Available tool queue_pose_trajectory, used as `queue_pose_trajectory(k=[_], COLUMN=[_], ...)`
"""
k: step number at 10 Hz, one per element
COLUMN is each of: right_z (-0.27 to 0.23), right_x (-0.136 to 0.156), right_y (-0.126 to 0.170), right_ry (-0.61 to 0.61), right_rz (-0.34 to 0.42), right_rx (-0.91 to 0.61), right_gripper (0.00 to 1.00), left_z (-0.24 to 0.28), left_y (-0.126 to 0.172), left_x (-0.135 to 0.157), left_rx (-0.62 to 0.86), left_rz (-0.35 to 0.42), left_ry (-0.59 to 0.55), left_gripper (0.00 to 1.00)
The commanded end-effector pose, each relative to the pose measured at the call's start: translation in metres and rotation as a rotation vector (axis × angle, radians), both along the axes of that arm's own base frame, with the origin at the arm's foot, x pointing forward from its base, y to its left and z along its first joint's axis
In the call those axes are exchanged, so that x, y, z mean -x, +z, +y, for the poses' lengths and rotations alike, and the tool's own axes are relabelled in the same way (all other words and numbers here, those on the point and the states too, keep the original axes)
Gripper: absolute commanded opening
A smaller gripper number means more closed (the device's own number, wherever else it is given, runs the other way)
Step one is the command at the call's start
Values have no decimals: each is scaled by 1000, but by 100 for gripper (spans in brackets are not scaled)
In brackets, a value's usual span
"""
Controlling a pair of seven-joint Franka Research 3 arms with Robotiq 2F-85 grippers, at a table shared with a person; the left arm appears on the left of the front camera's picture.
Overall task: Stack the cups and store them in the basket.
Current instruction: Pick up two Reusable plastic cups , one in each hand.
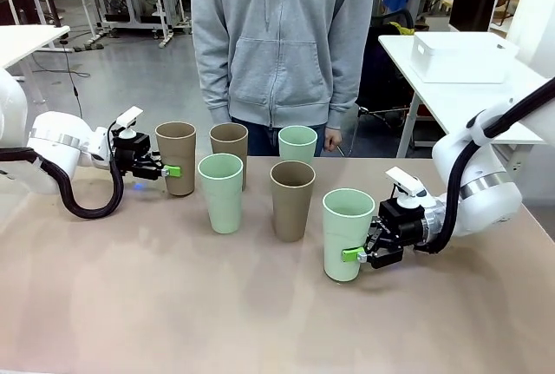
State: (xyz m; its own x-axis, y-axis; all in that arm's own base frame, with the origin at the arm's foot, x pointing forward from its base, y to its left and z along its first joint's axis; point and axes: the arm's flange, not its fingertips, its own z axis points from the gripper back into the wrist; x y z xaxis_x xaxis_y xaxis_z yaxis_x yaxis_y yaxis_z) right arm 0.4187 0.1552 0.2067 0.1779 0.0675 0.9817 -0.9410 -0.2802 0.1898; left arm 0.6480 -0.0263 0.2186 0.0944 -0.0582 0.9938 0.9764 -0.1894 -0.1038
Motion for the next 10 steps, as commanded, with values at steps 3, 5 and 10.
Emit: queue_pose_trajectory(k=[3,5,10], right_z=[-8,-36,-75], right_x=[2,12,59], right_y=[14,55,114], right_ry=[-49,-192,-367], right_rz=[-31,-74,-127], right_rx=[-17,-78,-58], right_gripper=[84,84,84], left_z=[1,0,-9], left_y=[16,58,106], left_x=[7,32,127], left_rx=[-7,37,96], left_rz=[-8,-78,-164], left_ry=[41,97,132], left_gripper=[84,84,84])
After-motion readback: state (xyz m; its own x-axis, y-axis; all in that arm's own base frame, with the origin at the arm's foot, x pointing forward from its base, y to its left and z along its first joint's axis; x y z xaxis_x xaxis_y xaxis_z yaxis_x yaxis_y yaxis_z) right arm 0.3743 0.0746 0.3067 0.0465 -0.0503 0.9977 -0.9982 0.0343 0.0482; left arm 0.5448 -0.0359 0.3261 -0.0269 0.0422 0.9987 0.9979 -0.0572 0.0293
